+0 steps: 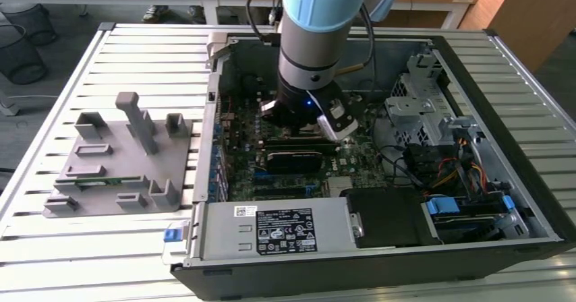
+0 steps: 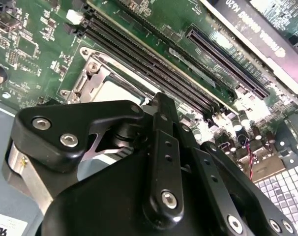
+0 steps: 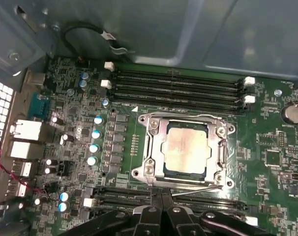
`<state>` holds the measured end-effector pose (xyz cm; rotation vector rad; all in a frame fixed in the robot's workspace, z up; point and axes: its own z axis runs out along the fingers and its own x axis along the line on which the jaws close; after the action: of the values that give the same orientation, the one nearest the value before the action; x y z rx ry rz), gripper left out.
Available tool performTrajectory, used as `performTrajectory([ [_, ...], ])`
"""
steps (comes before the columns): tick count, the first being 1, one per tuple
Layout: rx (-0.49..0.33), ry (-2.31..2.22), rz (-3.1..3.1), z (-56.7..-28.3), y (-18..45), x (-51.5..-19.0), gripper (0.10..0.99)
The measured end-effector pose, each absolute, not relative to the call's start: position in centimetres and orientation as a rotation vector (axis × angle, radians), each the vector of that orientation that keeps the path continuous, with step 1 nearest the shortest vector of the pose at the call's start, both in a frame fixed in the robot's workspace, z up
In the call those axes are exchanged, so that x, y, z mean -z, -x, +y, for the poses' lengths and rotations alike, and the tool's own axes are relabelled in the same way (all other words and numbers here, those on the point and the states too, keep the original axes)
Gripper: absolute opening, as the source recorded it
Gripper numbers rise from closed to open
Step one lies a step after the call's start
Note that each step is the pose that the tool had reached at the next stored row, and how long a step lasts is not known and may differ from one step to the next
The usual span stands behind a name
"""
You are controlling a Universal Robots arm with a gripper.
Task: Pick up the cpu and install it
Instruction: 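Install the second cpu locking lever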
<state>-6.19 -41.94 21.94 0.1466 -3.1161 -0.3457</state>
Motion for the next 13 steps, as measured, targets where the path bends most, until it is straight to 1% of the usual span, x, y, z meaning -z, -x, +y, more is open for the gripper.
performTrajectory([
  [5,0.349,-0.147,-3.116,-41.94,6.54,-21.13,0.106],
  [13,0.409,-0.147,-3.11,-42.36,6.81,-20.88,0.106],
])
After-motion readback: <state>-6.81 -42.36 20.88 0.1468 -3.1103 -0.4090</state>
